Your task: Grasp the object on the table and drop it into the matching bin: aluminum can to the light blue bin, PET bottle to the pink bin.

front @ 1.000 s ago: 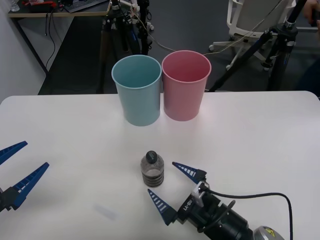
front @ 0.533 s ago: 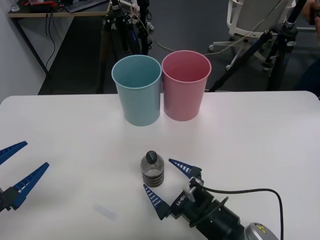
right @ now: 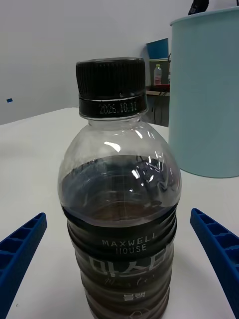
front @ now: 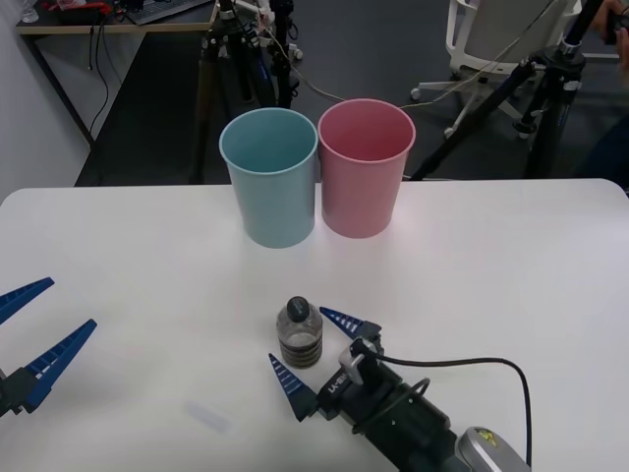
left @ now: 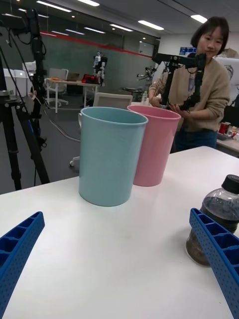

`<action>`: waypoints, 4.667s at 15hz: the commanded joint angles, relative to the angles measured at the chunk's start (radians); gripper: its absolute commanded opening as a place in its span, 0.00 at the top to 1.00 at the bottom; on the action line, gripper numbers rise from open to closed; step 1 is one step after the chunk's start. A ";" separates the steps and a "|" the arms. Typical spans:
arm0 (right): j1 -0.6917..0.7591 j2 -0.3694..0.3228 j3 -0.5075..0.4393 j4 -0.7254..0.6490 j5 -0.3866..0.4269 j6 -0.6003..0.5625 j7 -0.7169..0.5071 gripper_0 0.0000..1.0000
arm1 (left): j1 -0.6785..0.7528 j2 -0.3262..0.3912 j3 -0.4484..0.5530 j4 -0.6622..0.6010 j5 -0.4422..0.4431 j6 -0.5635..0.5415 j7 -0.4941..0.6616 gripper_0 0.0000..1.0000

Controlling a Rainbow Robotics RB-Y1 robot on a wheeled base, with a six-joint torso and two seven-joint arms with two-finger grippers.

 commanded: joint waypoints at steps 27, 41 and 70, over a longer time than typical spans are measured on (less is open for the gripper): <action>0.014 -0.104 0.002 -0.134 -0.069 0.083 0.017 1.00 | 0.000 0.000 0.000 0.000 0.000 0.000 0.000 0.00; 0.160 -0.440 -0.293 -0.366 -0.298 0.014 -0.146 1.00 | 0.000 0.000 0.000 0.000 0.000 0.000 0.000 0.00; -0.844 -0.887 0.211 -0.150 -0.853 0.333 -0.394 1.00 | 0.000 0.000 0.000 0.000 0.000 0.000 0.000 0.00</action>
